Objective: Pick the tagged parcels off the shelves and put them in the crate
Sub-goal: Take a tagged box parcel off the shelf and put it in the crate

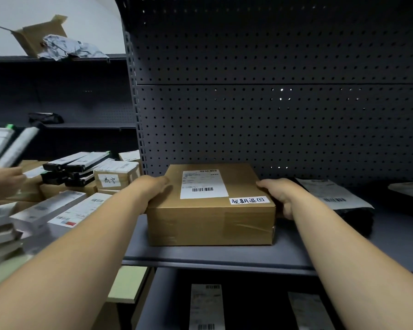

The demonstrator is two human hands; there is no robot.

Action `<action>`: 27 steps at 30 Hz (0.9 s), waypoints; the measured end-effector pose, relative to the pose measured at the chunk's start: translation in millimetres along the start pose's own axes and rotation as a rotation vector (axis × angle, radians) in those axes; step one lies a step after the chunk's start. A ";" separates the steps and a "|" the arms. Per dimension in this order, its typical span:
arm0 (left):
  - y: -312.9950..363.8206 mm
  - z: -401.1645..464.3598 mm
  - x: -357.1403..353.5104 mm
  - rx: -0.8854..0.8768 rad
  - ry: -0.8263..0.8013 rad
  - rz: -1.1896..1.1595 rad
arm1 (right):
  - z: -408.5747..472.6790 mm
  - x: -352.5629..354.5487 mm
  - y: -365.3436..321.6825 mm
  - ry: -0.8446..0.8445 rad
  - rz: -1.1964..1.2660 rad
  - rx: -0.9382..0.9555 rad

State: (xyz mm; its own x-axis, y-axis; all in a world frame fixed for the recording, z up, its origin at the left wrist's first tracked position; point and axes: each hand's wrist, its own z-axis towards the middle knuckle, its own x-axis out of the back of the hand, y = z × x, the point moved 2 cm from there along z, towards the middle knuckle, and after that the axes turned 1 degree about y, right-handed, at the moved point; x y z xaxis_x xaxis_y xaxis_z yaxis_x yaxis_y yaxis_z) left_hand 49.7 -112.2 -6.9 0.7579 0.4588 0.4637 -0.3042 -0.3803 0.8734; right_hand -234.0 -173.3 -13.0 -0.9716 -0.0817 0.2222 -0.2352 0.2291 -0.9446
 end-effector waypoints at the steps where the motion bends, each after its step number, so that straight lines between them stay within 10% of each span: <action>1: -0.7 -0.2 0.6 0.004 -0.002 -0.022 | -0.6 -0.4 -0.1 0.001 0.007 -0.001; 27: -32.3 -134.2 31.7 -0.404 0.017 -0.499 | -152.7 32.4 42.1 0.183 0.426 0.351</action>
State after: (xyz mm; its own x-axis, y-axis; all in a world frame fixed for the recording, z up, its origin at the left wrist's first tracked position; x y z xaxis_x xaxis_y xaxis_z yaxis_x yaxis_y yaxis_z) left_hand 6.1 22.4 -0.5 0.8561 0.5167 -0.0139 -0.1132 0.2136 0.9704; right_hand -279.4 -18.2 -8.7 -0.9747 0.1232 -0.1867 0.1703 -0.1330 -0.9764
